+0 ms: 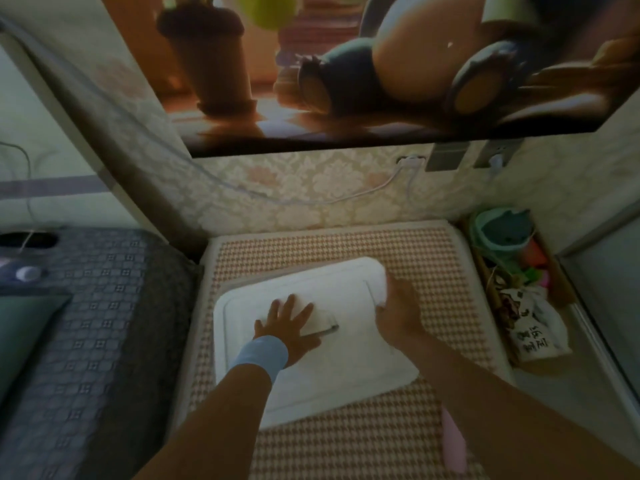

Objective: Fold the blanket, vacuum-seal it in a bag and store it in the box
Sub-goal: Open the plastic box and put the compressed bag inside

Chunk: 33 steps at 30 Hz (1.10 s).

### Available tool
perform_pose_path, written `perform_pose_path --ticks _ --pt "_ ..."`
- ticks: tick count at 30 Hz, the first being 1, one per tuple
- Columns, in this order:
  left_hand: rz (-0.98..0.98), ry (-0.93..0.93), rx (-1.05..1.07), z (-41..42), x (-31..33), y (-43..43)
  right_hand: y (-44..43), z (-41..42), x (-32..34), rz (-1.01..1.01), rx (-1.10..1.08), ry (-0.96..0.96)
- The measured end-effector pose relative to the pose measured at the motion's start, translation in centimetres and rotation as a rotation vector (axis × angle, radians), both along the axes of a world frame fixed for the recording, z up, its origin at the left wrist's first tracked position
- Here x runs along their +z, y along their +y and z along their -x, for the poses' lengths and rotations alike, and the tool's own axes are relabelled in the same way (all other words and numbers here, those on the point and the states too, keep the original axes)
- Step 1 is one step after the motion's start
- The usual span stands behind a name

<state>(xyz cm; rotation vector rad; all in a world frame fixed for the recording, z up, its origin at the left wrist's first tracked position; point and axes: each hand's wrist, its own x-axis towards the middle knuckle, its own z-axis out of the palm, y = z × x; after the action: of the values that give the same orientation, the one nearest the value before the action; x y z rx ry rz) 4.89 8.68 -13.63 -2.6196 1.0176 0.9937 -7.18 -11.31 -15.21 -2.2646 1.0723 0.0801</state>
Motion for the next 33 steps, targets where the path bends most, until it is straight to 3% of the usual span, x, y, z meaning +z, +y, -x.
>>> perform_pose_path --ticks 4,7,16,24,27,30,33 --pt "0.036 -0.087 -0.029 0.2 -1.9 0.0 1.4 0.3 -1.6 0.175 0.442 0.134" --pt "0.141 -0.181 -0.003 -0.2 -2.2 -0.3 2.4 -0.1 -2.9 0.25 0.555 0.178" --pt "0.281 -0.202 0.039 -2.4 -2.8 0.4 4.1 -0.6 -4.1 0.387 0.524 0.223" --pt "0.122 -0.223 -0.009 -2.6 -4.3 0.9 5.0 -2.8 -4.5 0.352 0.593 0.36" --pt "0.095 -0.212 -0.015 -1.5 -5.1 1.4 4.9 -1.9 -5.1 0.352 0.605 0.284" --pt "0.086 -0.194 0.021 -1.7 -4.3 1.0 2.8 -0.6 -4.5 0.344 0.459 0.068" --pt "0.096 -0.246 0.03 -1.9 -3.3 -0.3 0.5 1.2 -4.6 0.248 0.211 0.107"
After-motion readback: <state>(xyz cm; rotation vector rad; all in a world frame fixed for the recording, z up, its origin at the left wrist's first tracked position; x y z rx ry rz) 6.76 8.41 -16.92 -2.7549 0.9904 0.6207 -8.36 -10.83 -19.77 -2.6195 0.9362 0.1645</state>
